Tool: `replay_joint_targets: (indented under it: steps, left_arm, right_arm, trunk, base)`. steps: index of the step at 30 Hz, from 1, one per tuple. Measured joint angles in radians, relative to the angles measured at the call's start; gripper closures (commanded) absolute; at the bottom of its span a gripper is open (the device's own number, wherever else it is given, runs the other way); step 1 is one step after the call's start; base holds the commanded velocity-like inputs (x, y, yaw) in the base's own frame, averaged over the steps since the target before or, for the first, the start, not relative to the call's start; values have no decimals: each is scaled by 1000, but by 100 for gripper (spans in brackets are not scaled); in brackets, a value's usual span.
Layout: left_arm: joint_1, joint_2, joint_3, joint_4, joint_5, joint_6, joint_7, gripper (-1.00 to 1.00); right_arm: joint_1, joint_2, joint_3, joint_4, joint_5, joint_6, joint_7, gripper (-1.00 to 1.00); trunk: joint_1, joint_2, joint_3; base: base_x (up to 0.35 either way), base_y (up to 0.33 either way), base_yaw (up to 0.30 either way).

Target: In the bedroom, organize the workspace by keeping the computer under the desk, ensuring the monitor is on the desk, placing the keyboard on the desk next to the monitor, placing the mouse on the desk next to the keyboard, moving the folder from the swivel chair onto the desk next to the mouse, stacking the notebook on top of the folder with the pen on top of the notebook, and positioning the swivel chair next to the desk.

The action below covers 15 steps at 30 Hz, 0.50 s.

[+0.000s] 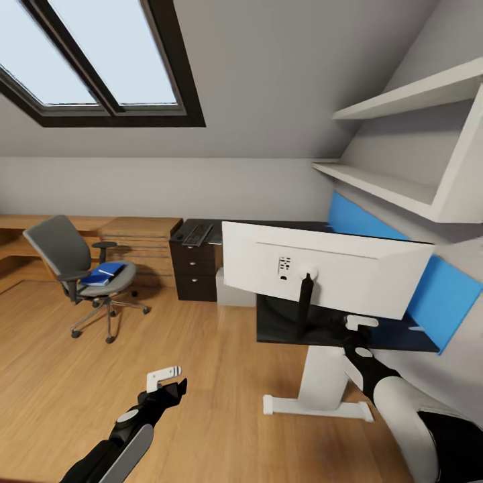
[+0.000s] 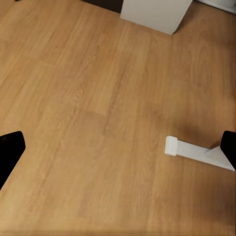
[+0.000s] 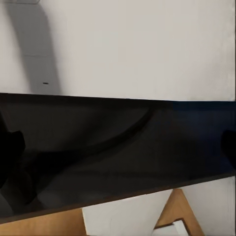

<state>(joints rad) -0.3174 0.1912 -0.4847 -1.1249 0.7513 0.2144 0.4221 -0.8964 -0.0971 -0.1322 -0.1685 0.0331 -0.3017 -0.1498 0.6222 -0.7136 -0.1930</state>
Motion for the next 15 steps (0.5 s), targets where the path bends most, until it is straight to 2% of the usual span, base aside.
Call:
replay_joint_targets:
  steps: [9,13,15]
  left_arm:
    - [0,0,-1,1,0,1,2,-100]
    - [0,-1,-1,1,-1,0,2,-100]
    - [0,-1,-1,1,-1,0,2,-100]
  right_arm:
    - [0,-35,-5,0,-14,4,-2,-100]
    - [0,-45,-41,1,-17,5,-18,-100]
    - [0,-47,-86,1,-17,6,-25,-100]
  trunk:
    - [0,0,0]
    - [0,0,0]
    - [-1,0,0]
  base:
    - [9,-74,0]
    - [188,-82,0]
    - [277,-111,0]
